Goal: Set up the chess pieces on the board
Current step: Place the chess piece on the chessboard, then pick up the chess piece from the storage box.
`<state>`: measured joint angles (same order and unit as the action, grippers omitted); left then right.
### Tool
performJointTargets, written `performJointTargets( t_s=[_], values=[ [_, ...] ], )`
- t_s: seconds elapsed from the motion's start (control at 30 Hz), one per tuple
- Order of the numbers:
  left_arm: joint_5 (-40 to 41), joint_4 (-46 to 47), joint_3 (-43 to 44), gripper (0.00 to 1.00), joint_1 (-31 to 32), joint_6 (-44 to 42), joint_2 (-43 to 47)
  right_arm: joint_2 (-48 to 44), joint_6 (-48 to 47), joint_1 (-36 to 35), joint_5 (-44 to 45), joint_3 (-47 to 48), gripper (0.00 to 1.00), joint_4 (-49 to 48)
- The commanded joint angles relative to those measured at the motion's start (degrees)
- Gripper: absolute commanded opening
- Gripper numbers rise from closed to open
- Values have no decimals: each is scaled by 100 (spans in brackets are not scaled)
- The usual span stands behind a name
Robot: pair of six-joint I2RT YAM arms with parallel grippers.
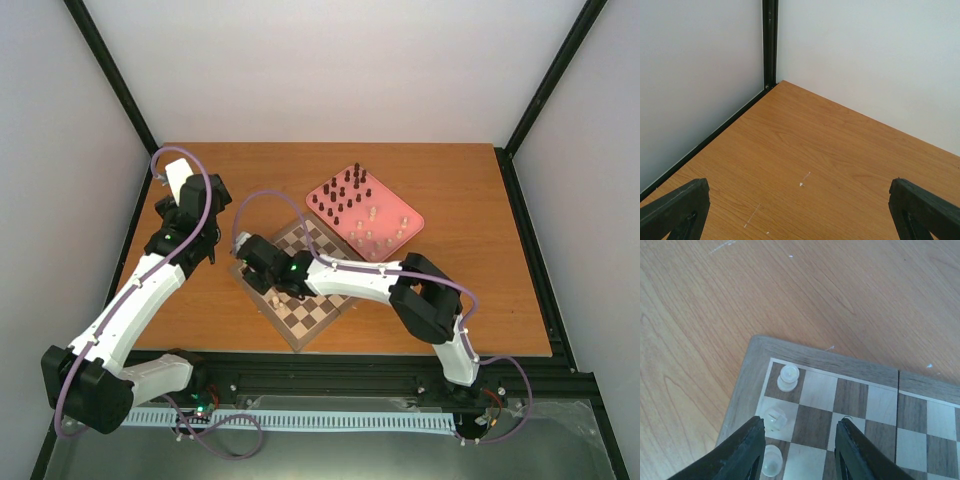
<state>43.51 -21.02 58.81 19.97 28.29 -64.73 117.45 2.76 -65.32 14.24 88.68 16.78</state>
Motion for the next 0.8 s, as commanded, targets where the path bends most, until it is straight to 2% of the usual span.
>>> performJointTargets(
  t_s=[0.0,0.33,0.53,0.77],
  values=[
    [86,54,21,100,-27,5,75,-91,-10,133,124,87,40,68],
    [105,56,62,100,-23,-8,-19,-294,62,502,192,-191,40,167],
    [90,64,58,100,-26,-2,-13,-938,159,725,394,-836,40,67],
    [30,89,61,100,-24,5,-79,-1695,541,1543,848,-1565,40,-107]
  ],
)
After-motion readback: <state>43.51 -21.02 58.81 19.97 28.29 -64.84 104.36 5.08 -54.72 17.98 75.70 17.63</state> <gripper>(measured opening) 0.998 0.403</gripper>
